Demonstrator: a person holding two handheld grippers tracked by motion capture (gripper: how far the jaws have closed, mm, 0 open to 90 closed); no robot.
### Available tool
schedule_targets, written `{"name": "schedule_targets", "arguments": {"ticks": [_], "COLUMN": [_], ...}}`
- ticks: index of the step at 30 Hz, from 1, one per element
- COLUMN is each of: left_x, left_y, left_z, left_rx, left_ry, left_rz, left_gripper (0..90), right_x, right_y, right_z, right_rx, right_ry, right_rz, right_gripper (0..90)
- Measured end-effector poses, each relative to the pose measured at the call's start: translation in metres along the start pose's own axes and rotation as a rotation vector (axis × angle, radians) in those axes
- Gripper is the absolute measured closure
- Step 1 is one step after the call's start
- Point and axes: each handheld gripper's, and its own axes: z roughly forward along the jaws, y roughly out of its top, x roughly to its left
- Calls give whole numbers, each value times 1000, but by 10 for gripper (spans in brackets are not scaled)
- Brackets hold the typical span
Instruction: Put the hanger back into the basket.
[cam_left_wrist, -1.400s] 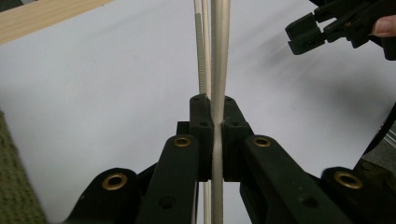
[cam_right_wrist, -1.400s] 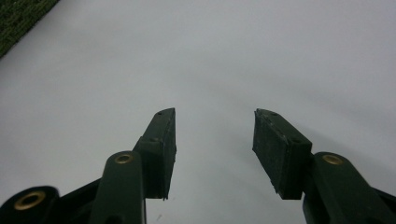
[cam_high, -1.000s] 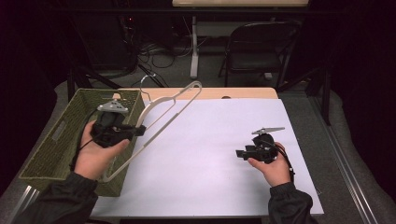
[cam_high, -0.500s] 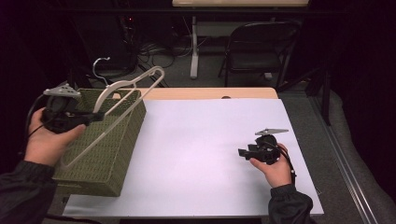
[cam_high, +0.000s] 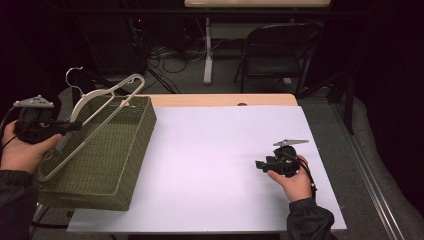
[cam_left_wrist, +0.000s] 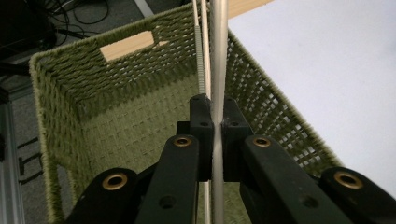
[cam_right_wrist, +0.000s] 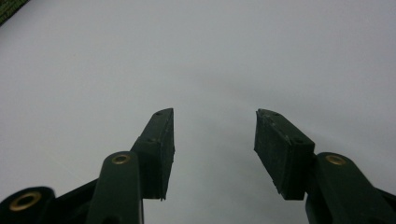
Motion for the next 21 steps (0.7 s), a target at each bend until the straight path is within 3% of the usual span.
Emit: {"name": "schedule_targets", "arguments": {"ticks": [3, 5, 7, 9, 21], "left_x": [8, 12, 15, 17, 27], "left_y": [-9, -16, -20, -24, -40], "left_z": [1, 2, 2, 3, 15], "left_rx": [-4, -11, -6, 9, 64], "left_ry": [-21, -51, -70, -53, -75], "left_rz": [22, 59, 61, 73, 82], "left_gripper": [870, 869, 869, 870, 869], "right_x": [0, 0, -1, -1, -6], "right_y": [0, -1, -2, -2, -4], "right_z": [0, 1, 2, 2, 3], "right_rx": [10, 1, 5, 9, 3], "right_ry": [-2, -2, -4, -8, -9], "right_rz": [3, 9, 9, 15, 39], "right_gripper": [474, 474, 473, 474, 474]}}
